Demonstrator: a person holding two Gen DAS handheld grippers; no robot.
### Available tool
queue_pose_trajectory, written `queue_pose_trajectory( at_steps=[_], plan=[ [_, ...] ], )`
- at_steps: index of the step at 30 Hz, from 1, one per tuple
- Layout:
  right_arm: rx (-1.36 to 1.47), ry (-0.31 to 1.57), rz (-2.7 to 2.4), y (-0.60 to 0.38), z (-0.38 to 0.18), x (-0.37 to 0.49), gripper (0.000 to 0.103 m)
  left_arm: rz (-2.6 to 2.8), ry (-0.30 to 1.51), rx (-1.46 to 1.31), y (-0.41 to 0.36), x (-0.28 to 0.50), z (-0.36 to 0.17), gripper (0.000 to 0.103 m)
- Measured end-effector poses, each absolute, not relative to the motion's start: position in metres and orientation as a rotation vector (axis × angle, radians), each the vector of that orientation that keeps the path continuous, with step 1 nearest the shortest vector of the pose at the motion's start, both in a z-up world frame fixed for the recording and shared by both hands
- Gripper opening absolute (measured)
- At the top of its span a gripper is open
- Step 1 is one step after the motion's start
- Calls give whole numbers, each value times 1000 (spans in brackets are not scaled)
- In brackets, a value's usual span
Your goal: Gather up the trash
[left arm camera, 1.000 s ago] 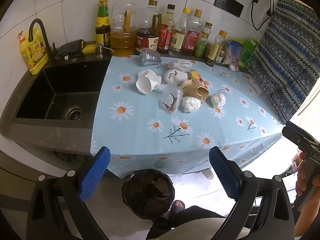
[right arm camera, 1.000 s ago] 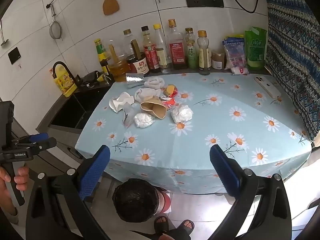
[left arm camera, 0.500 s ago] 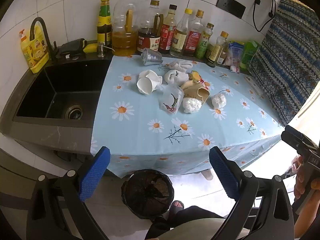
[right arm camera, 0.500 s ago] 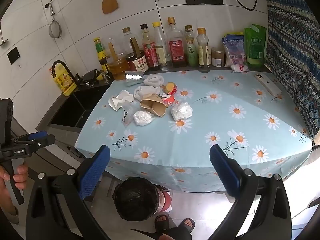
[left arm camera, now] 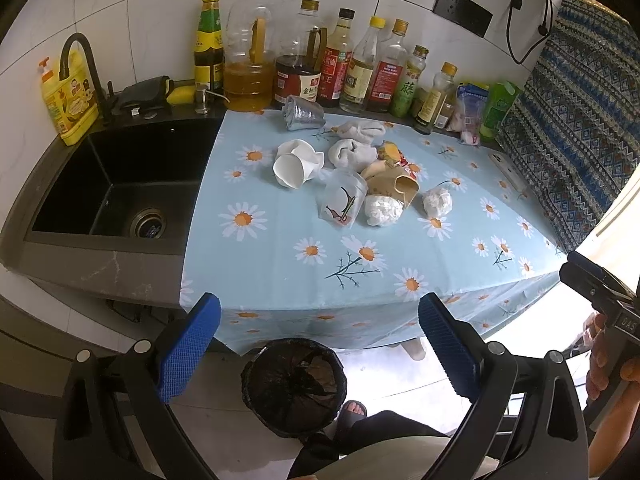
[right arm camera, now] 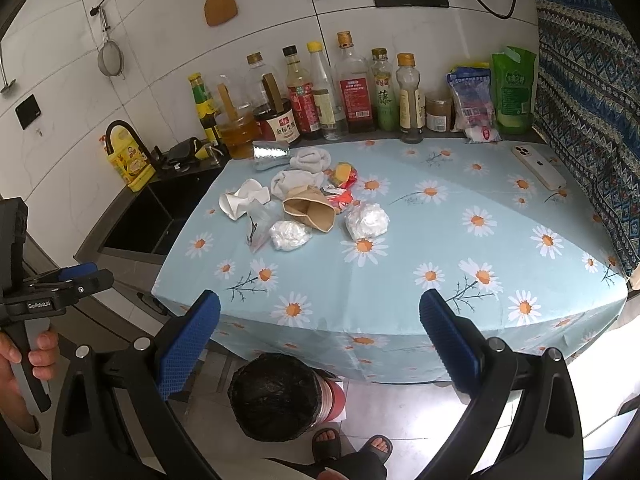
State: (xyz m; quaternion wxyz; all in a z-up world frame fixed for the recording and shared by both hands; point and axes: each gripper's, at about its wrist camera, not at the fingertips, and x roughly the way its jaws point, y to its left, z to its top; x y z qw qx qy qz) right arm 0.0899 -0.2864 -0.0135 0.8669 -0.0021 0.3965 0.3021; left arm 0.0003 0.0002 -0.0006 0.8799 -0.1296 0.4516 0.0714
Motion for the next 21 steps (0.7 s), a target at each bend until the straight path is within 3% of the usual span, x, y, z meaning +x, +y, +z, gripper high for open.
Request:
queue_pose_trajectory(
  at_steps=[21],
  plan=[
    [-9,822,641,-276,-10,79,99,143,945,-262,9,-13,-3,96]
  ],
)
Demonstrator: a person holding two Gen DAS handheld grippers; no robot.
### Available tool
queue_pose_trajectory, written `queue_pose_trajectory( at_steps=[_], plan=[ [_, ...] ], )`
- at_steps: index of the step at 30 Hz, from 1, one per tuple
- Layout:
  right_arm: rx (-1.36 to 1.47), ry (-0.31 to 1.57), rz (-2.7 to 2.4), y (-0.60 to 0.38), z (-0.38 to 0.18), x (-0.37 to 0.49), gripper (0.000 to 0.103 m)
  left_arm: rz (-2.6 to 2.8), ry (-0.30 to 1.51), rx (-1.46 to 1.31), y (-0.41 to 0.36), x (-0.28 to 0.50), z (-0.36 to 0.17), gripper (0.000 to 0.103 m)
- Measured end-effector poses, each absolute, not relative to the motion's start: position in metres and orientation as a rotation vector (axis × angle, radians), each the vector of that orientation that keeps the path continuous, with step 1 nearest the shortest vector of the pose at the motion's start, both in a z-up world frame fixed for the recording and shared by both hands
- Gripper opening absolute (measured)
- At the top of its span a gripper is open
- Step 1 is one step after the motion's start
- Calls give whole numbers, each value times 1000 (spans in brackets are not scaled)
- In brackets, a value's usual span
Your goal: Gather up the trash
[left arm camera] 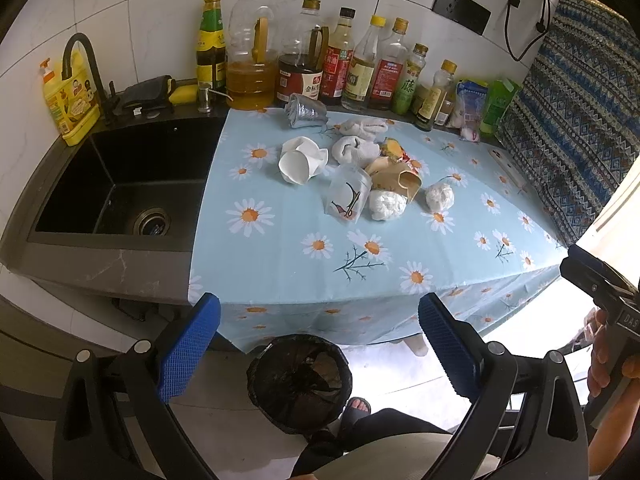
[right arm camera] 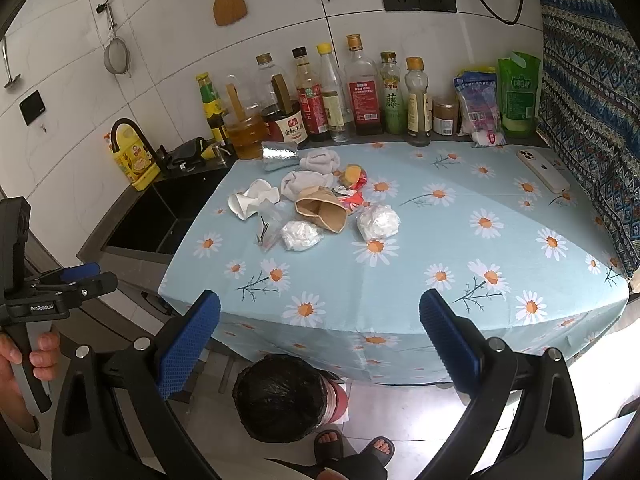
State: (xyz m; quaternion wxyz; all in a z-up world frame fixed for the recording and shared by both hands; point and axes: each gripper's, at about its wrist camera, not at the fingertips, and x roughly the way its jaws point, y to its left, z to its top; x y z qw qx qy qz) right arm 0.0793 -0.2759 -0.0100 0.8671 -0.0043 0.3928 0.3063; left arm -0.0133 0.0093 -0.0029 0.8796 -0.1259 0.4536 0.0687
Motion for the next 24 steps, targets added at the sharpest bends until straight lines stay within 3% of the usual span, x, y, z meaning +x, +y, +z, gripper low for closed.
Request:
queue_pose_trajectory(
  at_steps=[24],
  plan=[
    [-17,836,647,-269,-8,76,99,112,960,-276,11,-12,-3,96]
  ],
)
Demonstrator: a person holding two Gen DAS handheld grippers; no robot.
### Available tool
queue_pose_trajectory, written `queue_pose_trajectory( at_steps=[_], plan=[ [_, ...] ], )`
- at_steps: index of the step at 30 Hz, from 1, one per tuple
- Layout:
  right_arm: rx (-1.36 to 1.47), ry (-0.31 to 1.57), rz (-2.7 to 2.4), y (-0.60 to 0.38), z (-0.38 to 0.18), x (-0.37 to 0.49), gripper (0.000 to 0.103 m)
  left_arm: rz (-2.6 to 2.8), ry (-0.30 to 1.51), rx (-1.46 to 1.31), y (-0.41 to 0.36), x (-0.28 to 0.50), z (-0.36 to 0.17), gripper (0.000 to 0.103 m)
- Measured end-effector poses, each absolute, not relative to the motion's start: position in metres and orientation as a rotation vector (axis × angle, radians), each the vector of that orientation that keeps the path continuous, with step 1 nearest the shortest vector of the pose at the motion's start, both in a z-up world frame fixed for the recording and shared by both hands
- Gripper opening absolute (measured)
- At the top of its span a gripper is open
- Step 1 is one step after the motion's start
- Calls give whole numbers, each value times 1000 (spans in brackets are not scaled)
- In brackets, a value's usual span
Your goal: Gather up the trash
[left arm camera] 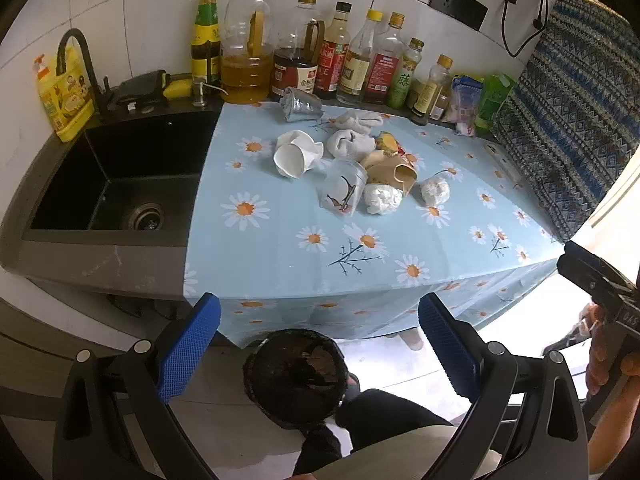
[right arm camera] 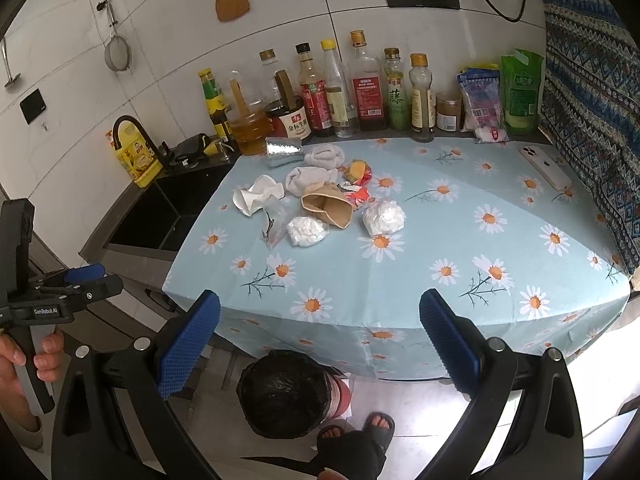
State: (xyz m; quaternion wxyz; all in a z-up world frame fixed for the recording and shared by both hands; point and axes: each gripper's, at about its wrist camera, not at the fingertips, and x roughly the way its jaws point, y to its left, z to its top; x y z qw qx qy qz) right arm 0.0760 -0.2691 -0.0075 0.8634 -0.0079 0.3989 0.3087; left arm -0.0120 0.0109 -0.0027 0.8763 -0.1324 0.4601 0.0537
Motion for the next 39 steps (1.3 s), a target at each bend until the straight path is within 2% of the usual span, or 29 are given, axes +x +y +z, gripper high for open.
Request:
queue_pose_trajectory(
  at_steps=[16,30,32,39],
  plan=[
    [-42,882,693,-257,-20,130,99,152,945,-260,10,24,-15,96],
    [-65,961,750,-246,-57,214,99,87,1053,-269,-18,95,-48,96],
    [-72,976,756,-243,-63,226,96,94,1066,-262,-20,107,-53,96],
    [-92,1043,780,-232,-90,267,94,116,1104,-276,-9,148,-71,95]
  ],
)
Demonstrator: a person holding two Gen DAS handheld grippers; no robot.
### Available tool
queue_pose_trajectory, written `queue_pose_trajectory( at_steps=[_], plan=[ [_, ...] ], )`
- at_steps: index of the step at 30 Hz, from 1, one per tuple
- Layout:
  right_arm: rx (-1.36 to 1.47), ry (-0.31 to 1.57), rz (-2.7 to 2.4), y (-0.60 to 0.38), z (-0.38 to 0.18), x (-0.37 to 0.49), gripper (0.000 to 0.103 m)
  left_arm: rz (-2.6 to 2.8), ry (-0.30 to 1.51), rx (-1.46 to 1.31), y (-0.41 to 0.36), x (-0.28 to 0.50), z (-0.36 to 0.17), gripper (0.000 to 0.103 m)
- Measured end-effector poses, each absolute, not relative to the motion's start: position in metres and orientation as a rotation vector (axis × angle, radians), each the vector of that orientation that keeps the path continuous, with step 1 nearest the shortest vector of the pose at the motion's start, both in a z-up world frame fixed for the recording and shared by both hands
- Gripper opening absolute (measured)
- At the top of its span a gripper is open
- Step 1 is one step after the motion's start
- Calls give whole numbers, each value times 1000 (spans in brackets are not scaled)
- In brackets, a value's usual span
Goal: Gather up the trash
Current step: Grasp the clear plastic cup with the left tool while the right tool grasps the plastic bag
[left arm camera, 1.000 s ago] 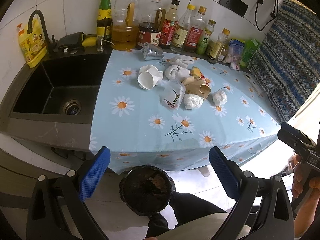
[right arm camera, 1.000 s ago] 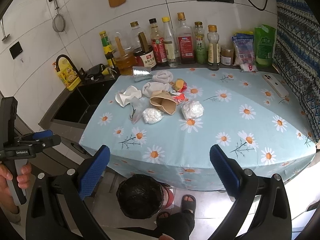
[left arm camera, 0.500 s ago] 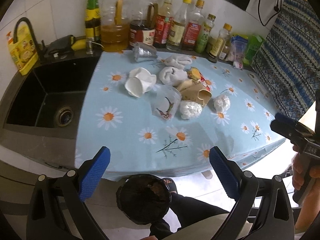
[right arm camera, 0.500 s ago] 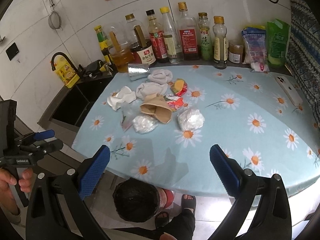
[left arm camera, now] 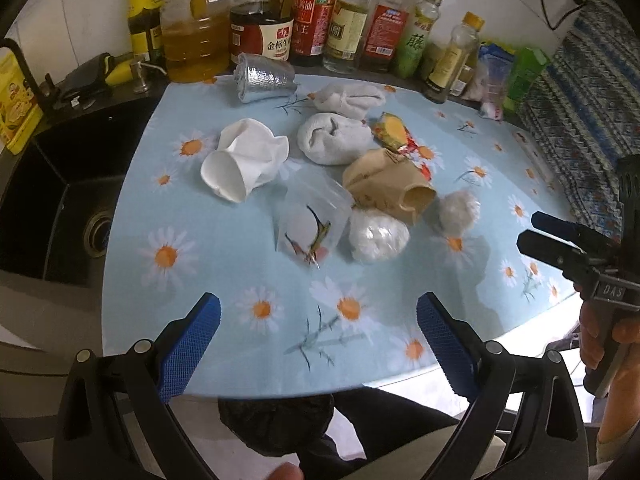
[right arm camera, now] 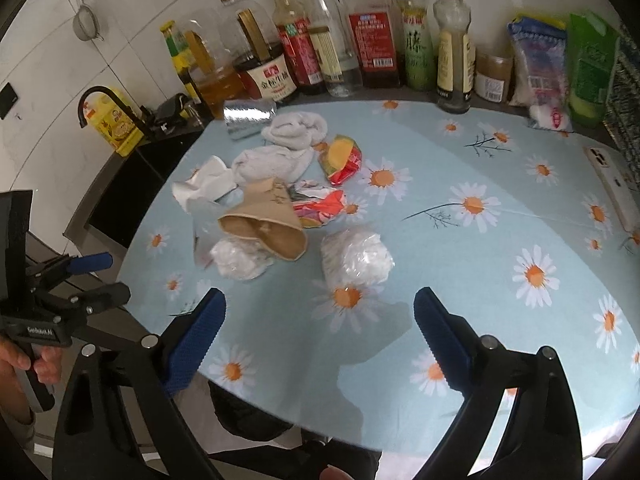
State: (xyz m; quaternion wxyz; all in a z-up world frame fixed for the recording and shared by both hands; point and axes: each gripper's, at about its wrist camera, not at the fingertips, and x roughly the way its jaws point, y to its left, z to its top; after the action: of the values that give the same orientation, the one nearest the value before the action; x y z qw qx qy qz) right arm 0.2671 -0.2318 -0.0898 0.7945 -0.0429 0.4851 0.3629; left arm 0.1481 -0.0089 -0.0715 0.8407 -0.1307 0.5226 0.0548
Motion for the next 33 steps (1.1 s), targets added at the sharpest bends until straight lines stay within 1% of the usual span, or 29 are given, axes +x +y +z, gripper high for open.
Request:
queue_pose_trajectory(
  at_steps=[6,8,12,16,20,22,24,26,27,28,33],
  plan=[
    [-99,1102,796,-220,-115,297,94,94,1152,-279,-1,185,-88,95],
    [-110,1120,800,-216,-123,304,90,91,1169,-264,0,195,-93,95],
    [-117,1148,804,-210,-134,313,84,72,1180,-252,5,212,-101,95],
    [-128,1165,807,-204,-141,318,84,73,1200,-245,12,224,-109,95],
    [-154,1171,812,-198,-145,321,75,58,1208,-246,17,234,-115,95],
    [-165,1174,809,-196,-147,321,68,51,1212,-237,18,239,-118,95],
    [-169,1182,807,-195,-149,321,65,43,1219,-237,19,243,-121,95],
    [-175,1185,801,-195,-150,321,56,32,1224,-236,18,245,-124,95],
    [-172,1188,802,-195,-151,322,55,26,1230,-225,17,247,-127,92],
    [-168,1188,803,-196,-151,321,55,24,1234,-215,17,247,-129,88],
    [-172,1173,806,-197,-151,320,53,8,1253,-228,19,251,-137,79]
  ],
)
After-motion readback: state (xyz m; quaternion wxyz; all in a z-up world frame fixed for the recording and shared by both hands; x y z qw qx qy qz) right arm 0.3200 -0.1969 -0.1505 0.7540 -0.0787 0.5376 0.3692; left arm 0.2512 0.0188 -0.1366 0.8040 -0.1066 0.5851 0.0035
